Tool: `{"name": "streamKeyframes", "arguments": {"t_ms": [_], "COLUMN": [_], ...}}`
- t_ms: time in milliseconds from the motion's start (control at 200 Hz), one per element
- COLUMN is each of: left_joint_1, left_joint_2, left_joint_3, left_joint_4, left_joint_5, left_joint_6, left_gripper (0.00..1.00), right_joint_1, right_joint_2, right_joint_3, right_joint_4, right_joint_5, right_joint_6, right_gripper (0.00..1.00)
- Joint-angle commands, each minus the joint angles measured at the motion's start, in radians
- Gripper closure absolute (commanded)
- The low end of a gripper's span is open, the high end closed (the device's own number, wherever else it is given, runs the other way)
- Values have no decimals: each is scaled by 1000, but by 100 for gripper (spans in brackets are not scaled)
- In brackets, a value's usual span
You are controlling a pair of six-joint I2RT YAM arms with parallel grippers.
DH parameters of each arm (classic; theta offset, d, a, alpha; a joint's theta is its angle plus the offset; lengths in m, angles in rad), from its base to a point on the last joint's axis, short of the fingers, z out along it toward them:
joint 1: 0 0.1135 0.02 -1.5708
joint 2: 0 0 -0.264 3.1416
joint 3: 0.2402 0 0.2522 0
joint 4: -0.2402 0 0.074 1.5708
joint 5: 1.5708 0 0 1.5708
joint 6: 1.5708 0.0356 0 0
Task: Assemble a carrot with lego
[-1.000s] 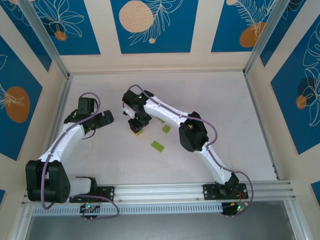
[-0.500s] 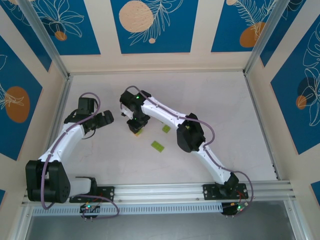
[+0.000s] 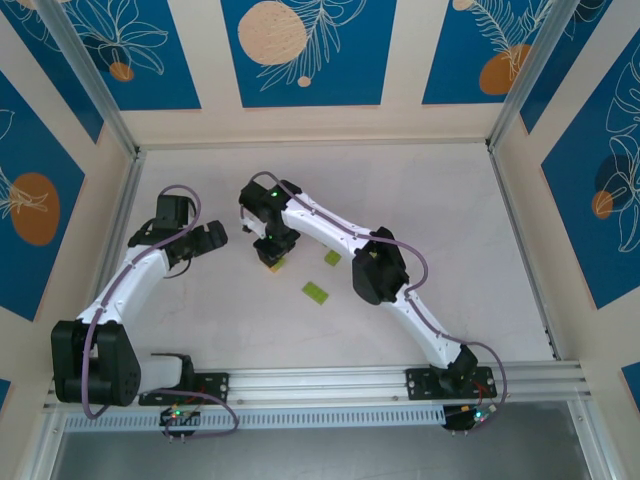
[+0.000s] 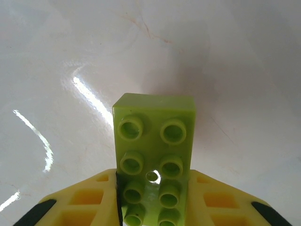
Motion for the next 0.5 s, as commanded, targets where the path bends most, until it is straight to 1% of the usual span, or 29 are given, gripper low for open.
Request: {"name": "streamKeyframes", "arguments": {"t_ms": [0,110,265,375,495], "left_joint_1": [16,17,16,16,16], "left_joint_2": [-1,-3,-3,-3,-1], "left_joint_3": [24,23,24,25,23], "left_joint_4": [-17,-19,-20,-20,-20], "left_joint_5": [14,13,14,15,17], "left_joint_6": [5,5,5,5,4], "left_gripper": [3,3,3,3,3], "right_joint_1": [12,-7,-47,-70,-87], "right_joint_2": [86,37,-43,-104,-145], "right_joint_3": [-67,-30,32,12,-61], "right_joint_4": [-68,-57,-75,-68,-34], "right_joint_5": [-24,-21,14,32,44], "right_joint_6": [11,52,127,156,149], "right_gripper": [70,70,70,70,70]}}
